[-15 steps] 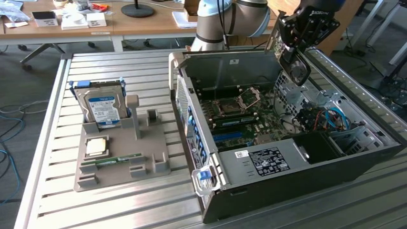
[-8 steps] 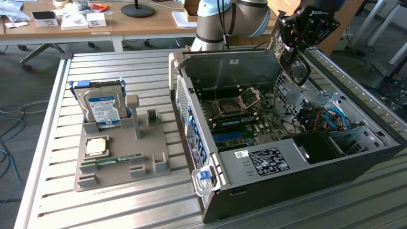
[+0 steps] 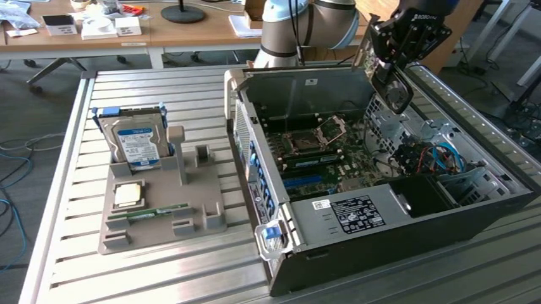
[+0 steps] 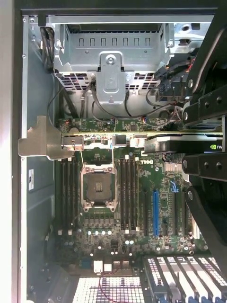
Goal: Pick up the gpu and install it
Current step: 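Insert the gpu into the slot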
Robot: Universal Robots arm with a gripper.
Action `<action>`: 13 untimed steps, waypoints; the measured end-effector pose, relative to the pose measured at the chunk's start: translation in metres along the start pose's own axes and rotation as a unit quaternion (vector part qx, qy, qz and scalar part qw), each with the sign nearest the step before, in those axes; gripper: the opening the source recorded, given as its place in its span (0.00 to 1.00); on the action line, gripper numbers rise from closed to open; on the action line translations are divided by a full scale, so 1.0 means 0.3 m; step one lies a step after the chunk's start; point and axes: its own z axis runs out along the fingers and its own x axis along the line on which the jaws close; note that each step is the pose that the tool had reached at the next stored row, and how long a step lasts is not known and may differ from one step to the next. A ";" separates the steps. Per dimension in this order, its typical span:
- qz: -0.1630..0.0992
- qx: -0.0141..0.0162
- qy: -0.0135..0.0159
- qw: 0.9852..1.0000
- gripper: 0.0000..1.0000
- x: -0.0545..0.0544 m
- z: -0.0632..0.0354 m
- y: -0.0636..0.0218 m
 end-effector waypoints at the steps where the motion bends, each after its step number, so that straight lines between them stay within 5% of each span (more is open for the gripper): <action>1: -0.002 0.000 0.000 1.000 0.27 0.000 0.000 0.000; 13: -0.043 -0.001 0.003 0.999 0.27 0.000 0.003 0.000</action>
